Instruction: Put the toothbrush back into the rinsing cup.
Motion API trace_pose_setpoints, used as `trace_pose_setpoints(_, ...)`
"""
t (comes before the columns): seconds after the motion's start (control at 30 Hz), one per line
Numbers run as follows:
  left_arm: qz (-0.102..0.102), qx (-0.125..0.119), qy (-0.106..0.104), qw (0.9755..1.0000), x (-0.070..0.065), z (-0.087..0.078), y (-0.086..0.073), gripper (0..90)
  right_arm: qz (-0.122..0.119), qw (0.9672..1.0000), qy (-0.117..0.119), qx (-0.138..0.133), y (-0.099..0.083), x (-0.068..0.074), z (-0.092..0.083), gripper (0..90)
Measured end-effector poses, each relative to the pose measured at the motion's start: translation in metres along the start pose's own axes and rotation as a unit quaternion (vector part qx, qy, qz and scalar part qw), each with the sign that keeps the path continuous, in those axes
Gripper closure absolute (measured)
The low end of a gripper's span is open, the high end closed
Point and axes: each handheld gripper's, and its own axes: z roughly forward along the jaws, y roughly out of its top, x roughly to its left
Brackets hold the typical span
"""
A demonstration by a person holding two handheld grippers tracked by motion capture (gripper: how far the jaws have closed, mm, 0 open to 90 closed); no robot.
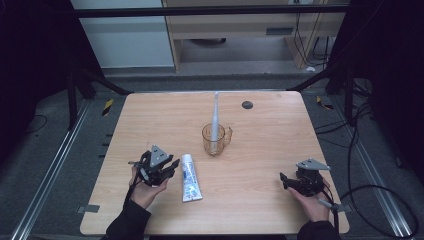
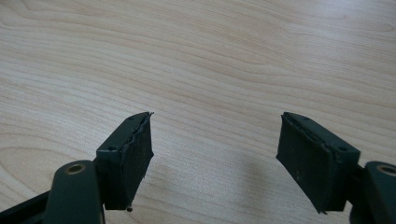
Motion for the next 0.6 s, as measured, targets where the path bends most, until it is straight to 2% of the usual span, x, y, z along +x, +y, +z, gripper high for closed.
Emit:
trace_pose_setpoints(0.1,-0.006,0.019,-0.017,0.9997,-0.003,-0.003,-0.012,72.3,-0.002,1.0,0.001,0.001,0.0,0.001,0.0,26.5)
trace_pose_setpoints(0.23,-0.006,0.045,-0.026,0.9986,-0.008,-0.007,-0.022,75.4,0.0,1.0,0.001,0.002,-0.001,0.001,-0.002,26.6)
trace_pose_setpoints(0.47,-0.007,0.083,-0.056,0.9949,-0.013,-0.009,-0.035,85.0,-0.005,1.0,0.001,0.007,-0.001,0.003,-0.001,26.8)
trace_pose_setpoints(0.6,0.01,0.093,-0.073,0.9929,-0.021,-0.006,-0.036,88.4,-0.004,1.0,0.001,0.008,-0.001,0.003,-0.001,26.9)
